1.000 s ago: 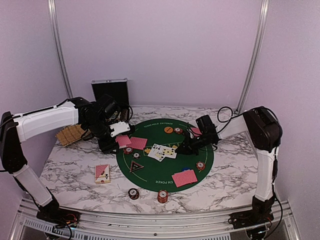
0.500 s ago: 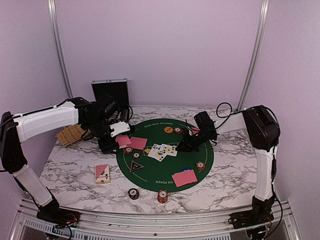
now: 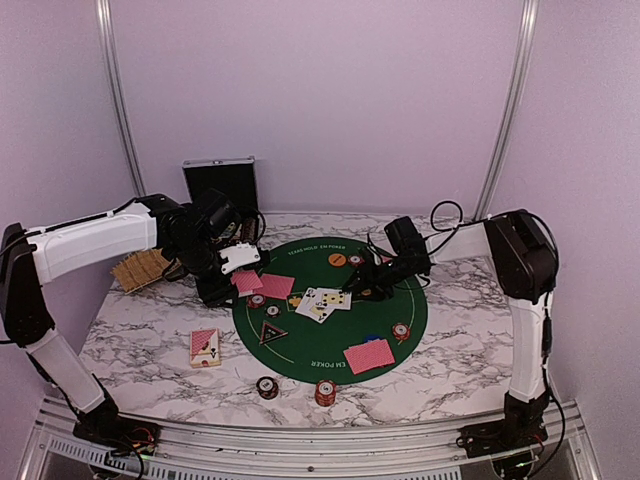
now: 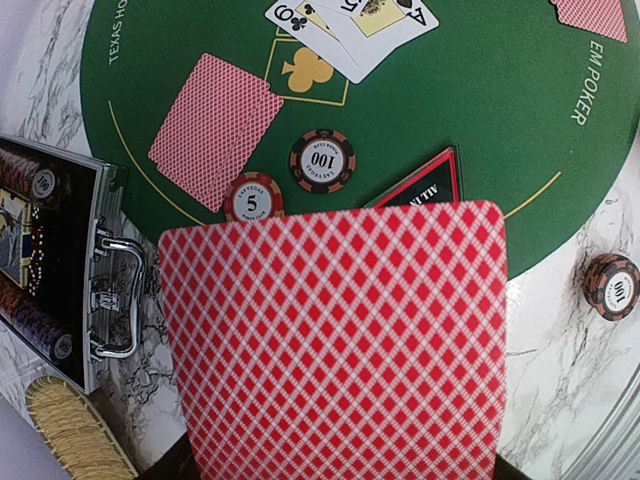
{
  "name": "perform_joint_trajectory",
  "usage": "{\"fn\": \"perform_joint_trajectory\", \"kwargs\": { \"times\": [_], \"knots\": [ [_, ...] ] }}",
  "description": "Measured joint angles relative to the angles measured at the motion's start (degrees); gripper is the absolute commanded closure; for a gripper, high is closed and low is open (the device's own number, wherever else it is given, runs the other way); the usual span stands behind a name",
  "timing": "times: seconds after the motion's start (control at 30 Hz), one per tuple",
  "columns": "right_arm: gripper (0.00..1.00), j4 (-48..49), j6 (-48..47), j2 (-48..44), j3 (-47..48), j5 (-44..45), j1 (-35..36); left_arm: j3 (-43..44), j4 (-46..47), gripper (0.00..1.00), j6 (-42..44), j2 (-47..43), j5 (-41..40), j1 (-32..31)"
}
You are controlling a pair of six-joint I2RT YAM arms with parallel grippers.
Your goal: Distribute texas hold em gaming equipment
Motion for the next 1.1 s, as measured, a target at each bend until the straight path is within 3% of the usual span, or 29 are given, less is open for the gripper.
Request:
{"fn": "perform_joint_trajectory", "kwargs": {
  "times": [0.17, 0.37, 0.5, 0.7, 0.9, 1.1],
  "knots": [
    [0.32, -1.9, -1.5, -1.4, 0.6, 2.9, 0.6, 0.0, 0.0, 1.0, 0.0, 0.0, 0.0, 0.0],
    [0.18, 0.3, 1.8, -11.5, -4.8, 7.8, 0.4, 0.0, 0.0, 1.0, 0.0, 0.0, 0.0, 0.0],
    [0.19, 12.5, 9.9, -16.6, -8.9, 3.8, 2.2, 0.0, 0.0, 1.0, 0.0, 0.0, 0.0, 0.0],
    [0.18, 35.2, 25.0, -11.2, -11.0, -3.4, 11.1, 0.2, 0.0, 1.0, 0.0, 0.0, 0.0, 0.0],
    [0.17, 47.1, 35.3, -3.5, -10.3, -6.6, 17.8, 0.8, 0.0, 1.0, 0.0, 0.0, 0.0, 0.0],
    [0.16, 56.3, 42.3, 0.6, -7.9, -7.4, 20.0, 1.1, 0.0, 1.0, 0.0, 0.0, 0.0, 0.0]
  ]
}}
